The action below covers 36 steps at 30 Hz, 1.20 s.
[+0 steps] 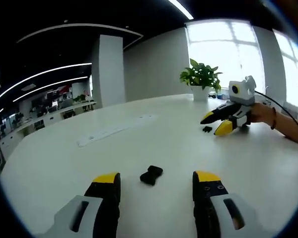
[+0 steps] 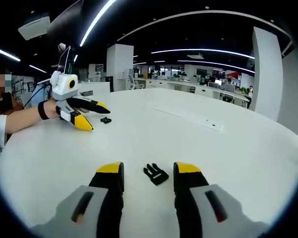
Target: Snap the two parts of the plastic buckle together until the buckle closes and remains connected.
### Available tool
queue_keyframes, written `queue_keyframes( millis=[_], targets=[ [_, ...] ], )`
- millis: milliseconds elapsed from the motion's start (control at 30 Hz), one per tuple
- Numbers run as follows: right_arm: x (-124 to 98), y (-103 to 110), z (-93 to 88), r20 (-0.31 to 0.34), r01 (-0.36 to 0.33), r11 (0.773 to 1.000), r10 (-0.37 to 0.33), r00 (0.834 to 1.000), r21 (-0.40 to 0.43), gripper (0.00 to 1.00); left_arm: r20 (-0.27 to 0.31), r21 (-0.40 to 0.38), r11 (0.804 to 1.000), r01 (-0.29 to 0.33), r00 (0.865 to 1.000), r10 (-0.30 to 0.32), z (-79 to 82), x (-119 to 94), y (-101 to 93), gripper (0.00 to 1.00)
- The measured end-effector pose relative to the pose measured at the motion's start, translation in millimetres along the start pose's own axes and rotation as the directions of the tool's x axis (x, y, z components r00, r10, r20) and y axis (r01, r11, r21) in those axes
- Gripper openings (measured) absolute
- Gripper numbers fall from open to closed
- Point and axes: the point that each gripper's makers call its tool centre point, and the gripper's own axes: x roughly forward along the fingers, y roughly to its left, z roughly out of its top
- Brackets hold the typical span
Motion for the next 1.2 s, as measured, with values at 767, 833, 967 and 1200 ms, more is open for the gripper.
queue_keyframes(
  millis=[767,833,967,1200],
  targets=[
    [-0.4,-2.6,-5.4,-0.03,0.001,1.0,-0.001,1.0,0.009,0.28,-0.001,0.004,1.0,0.007,1.0,-0.007,0.3,5.1,-1.5,0.4],
    [-0.5,-2.8,-6.2,-0.035,0.005,1.0,-0.004,0.999,0.013,0.28,0.0,0.006,1.0,0.009,1.0,-0.009,0.6,5.6,-1.9,0.38],
    [-0.3,-5.5,-5.9,-0.032,0.01,1.0,-0.01,0.999,0.012,0.29,0.003,0.006,1.0,0.006,1.0,-0.006,1.0,5.8,-1.5,0.38],
    [0.0,-2.3,-5.7,-0.029,0.003,1.0,-0.002,1.0,0.007,0.26,0.004,0.001,1.0,0.005,1.0,-0.005,1.0,5.8,-1.7,0.37]
  ],
)
